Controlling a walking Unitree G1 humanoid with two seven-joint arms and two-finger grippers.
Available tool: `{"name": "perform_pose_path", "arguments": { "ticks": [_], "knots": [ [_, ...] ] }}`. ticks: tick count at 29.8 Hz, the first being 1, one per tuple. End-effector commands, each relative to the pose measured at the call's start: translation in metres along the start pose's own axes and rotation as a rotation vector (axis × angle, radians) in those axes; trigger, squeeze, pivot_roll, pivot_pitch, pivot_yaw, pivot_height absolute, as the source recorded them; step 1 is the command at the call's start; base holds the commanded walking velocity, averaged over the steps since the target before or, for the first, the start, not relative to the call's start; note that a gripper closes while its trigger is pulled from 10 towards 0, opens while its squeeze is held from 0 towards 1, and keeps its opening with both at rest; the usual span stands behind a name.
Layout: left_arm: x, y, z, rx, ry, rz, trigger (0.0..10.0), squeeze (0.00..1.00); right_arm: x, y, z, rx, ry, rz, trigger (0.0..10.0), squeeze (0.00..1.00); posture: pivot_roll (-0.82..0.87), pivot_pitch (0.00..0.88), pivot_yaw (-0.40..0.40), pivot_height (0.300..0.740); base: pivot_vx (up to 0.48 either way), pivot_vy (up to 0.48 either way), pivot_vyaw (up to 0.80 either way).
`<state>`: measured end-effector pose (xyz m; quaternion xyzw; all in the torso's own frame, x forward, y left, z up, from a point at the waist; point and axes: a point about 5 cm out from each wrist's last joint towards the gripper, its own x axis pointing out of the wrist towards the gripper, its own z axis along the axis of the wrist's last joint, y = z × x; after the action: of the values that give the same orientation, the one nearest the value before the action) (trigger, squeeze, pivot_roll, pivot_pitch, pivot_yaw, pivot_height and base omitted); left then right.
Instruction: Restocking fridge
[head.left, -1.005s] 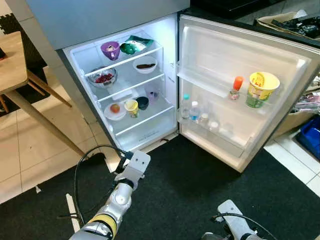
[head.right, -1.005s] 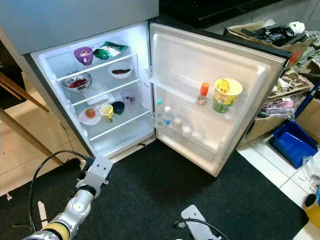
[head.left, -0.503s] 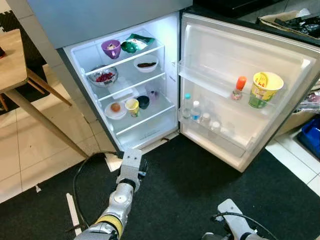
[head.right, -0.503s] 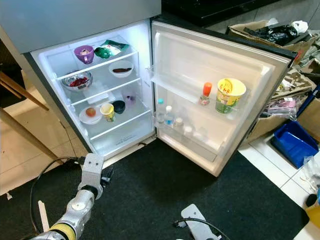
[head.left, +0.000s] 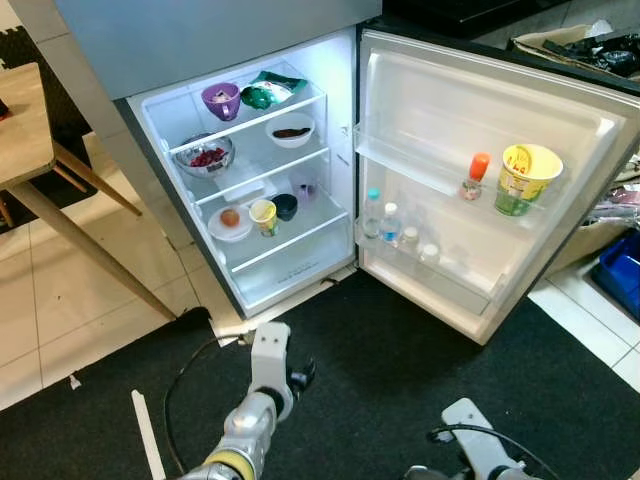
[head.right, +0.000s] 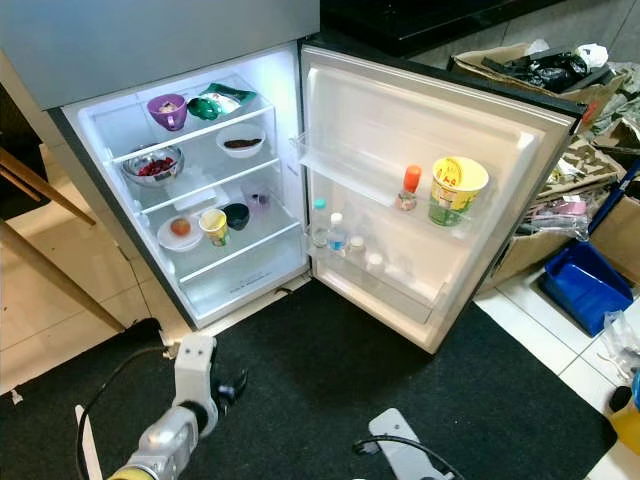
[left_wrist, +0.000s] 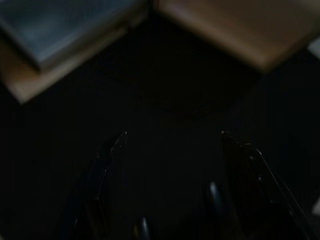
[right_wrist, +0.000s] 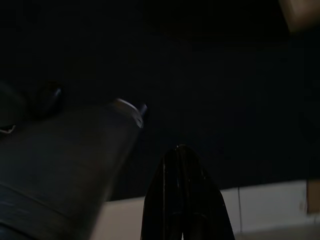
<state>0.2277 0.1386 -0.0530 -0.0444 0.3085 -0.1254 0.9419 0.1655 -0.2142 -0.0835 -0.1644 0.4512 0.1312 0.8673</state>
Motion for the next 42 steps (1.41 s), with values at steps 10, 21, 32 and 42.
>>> {"name": "perform_pose_path", "arguments": {
  "ticks": [10, 21, 32, 42],
  "knots": [
    [-0.053, 0.042, -0.083, 0.053, 0.401, 0.117, 10.0, 0.00, -0.012, 0.004, -0.042, 0.287, 0.112, -0.018, 10.0, 0.00, -0.08, 0.026, 0.050, 0.740, 0.000, 0.000, 0.27],
    [-0.060, 0.043, -0.091, 0.010, 0.410, 0.131, 10.0, 0.00, -0.014, -0.005, -0.045, 0.356, 0.130, -0.081, 10.0, 0.00, -0.04, 0.032, 0.025, 0.740, 0.000, 0.000, 0.72],
    [-0.059, 0.034, -0.097, -0.014, 0.438, 0.137, 10.0, 0.00, -0.011, -0.015, -0.032, 0.337, 0.098, -0.092, 10.0, 0.00, -0.06, 0.040, 0.015, 0.740, 0.000, 0.000, 0.72],
    [-0.063, 0.030, -0.104, -0.031, 0.465, 0.134, 10.0, 0.00, -0.012, -0.015, -0.034, 0.328, 0.105, -0.093, 10.0, 0.00, -0.07, 0.042, 0.016, 0.740, 0.000, 0.000, 0.72]
  ]
}}
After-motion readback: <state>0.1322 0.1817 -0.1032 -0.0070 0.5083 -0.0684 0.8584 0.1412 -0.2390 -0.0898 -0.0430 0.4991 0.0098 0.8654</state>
